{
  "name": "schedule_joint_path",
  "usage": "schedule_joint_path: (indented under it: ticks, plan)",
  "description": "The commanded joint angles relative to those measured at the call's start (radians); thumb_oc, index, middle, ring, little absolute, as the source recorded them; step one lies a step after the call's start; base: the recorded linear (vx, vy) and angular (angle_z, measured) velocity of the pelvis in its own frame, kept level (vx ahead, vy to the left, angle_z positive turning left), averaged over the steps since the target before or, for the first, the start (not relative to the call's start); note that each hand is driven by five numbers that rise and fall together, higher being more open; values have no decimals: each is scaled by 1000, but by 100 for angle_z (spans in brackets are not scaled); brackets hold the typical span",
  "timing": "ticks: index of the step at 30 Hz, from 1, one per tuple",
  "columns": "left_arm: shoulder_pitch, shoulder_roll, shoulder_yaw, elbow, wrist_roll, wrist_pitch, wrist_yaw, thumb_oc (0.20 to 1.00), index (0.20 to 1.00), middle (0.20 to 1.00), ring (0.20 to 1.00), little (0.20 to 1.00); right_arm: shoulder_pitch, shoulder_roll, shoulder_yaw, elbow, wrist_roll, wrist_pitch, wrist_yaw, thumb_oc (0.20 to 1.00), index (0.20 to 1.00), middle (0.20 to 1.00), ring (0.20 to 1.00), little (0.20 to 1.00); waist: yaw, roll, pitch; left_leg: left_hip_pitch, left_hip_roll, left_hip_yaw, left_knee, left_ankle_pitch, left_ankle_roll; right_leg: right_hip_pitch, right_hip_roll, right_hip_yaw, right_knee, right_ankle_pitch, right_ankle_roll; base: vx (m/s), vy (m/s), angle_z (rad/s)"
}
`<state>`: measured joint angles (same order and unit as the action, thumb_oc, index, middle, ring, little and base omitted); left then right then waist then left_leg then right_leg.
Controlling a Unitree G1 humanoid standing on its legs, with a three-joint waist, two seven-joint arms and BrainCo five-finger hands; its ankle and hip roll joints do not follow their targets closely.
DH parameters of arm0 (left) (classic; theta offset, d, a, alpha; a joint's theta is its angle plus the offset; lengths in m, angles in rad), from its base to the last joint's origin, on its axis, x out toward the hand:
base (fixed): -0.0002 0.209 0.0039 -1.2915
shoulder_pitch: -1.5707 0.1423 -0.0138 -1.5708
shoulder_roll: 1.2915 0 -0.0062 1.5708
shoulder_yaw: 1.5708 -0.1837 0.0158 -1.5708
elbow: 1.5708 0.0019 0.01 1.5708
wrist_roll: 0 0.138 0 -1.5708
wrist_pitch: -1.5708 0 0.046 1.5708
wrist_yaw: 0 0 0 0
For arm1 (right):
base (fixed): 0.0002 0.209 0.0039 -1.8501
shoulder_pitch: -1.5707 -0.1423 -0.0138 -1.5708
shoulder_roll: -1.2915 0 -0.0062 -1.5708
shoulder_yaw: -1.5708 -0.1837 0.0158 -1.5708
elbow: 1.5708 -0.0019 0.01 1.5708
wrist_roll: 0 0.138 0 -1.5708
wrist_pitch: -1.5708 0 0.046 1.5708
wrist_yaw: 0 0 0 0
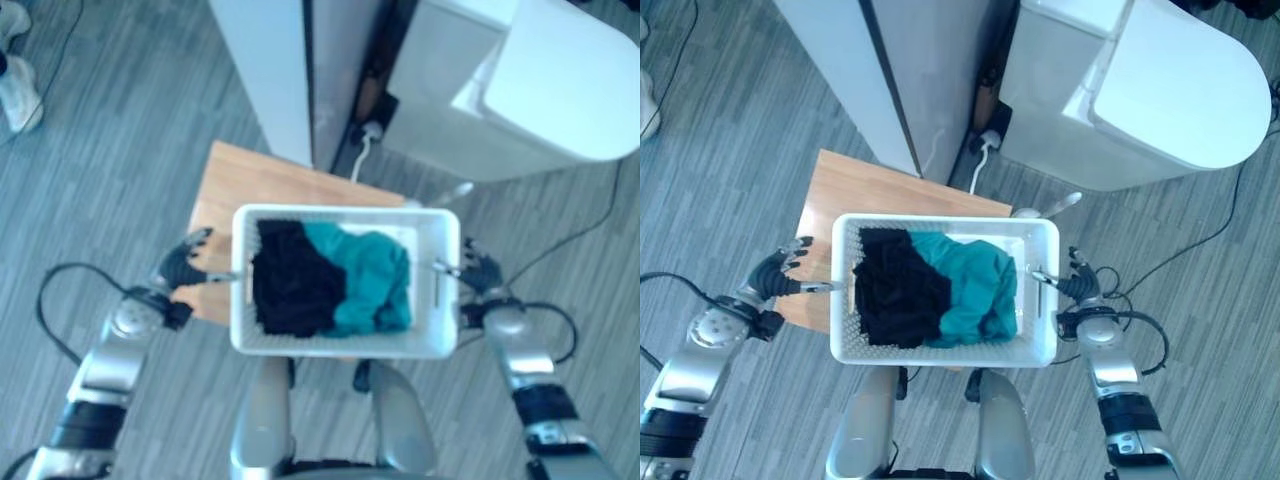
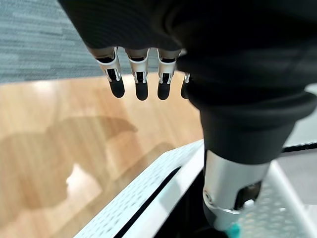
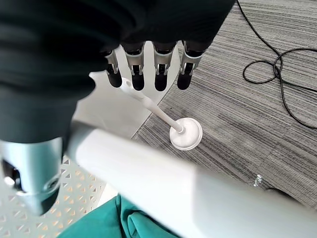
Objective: Grab the laundry basket,head to the washer,open it,put in the laundry and shut it.
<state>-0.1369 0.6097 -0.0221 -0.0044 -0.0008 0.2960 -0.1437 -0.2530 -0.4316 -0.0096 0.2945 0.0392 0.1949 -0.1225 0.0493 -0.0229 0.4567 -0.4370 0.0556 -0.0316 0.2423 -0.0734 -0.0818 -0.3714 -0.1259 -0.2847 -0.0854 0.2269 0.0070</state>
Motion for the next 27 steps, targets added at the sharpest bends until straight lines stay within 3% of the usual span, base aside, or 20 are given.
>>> schedule_joint_path:
  ticks: [1,10,27]
  plan:
    - [-13,10,-3,15,36,-10,51,1000,1000,1000,1000,1000,20,3,28,7,-20,10,-34,1000,1000,1000,1000,1000,11,18,-38,-37,5,20,-106,91,23,-15,-85,26,144,-138,110,-36,-13,0]
    - [9,-7,-15,68,40,-22,99,1000,1000,1000,1000,1000,18,14,52,-17,-3,-12,-62,1000,1000,1000,1000,1000,10,21,-30,-47,8,28,-106,94,22,-31,-83,32,144,-134,110,-10,-5,0]
    - [-63,-73,-156,200,0,-57,158,1000,1000,1000,1000,1000,-101,46,177,38,9,-22,-107,1000,1000,1000,1000,1000,11,24,-16,-48,10,44,-118,102,30,-51,-82,41,140,-123,113,-4,-5,-4]
